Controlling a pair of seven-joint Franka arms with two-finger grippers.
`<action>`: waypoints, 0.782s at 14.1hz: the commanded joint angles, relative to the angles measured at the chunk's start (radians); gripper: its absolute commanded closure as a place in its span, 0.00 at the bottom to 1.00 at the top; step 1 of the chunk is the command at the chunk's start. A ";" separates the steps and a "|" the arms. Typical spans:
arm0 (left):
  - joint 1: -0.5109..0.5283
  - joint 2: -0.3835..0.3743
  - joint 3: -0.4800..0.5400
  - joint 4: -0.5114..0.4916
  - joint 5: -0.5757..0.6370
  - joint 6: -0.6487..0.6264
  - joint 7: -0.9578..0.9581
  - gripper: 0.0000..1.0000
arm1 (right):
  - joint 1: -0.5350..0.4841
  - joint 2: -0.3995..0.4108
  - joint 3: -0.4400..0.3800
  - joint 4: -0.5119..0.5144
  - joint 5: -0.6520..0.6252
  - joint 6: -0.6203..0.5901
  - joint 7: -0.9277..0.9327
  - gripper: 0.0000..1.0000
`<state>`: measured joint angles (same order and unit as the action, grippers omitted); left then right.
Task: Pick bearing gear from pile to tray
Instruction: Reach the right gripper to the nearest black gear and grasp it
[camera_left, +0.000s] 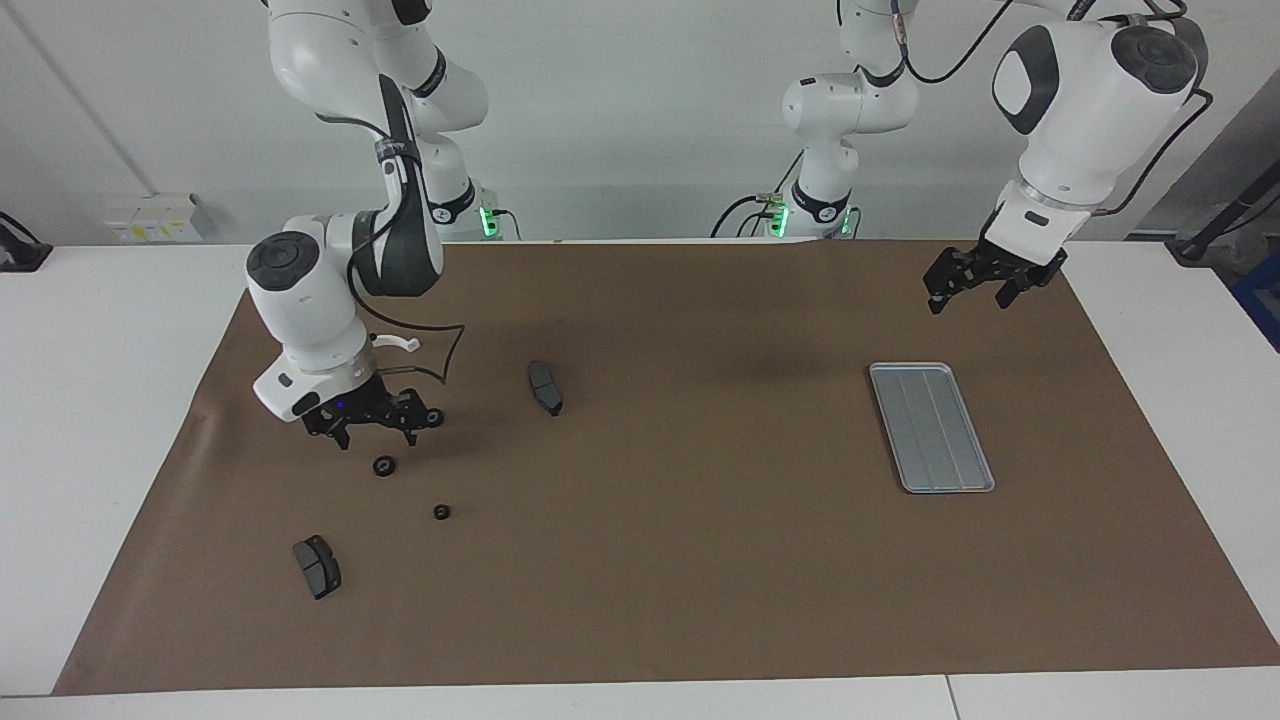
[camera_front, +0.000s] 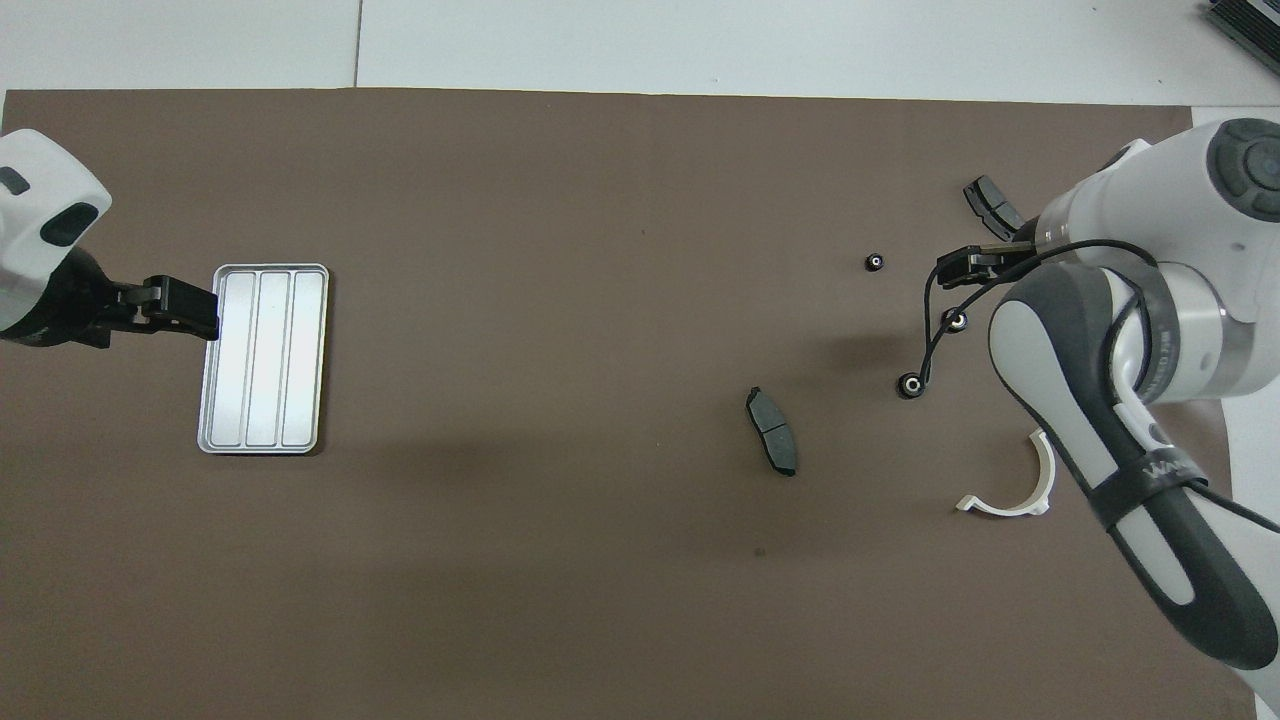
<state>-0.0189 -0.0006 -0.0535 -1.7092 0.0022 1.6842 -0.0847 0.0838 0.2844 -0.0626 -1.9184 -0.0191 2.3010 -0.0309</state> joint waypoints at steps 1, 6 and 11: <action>0.004 -0.027 0.000 -0.029 0.021 0.011 0.009 0.00 | -0.018 0.015 0.004 -0.045 0.021 0.076 -0.046 0.00; 0.005 -0.027 0.001 -0.029 0.021 0.015 0.003 0.00 | -0.033 0.070 0.004 -0.053 0.021 0.135 -0.049 0.00; 0.007 -0.027 0.001 -0.029 0.021 0.015 0.006 0.00 | -0.045 0.070 0.004 -0.086 0.056 0.141 -0.105 0.00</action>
<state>-0.0180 -0.0006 -0.0503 -1.7092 0.0022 1.6843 -0.0847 0.0547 0.3641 -0.0646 -1.9796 -0.0056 2.4188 -0.0650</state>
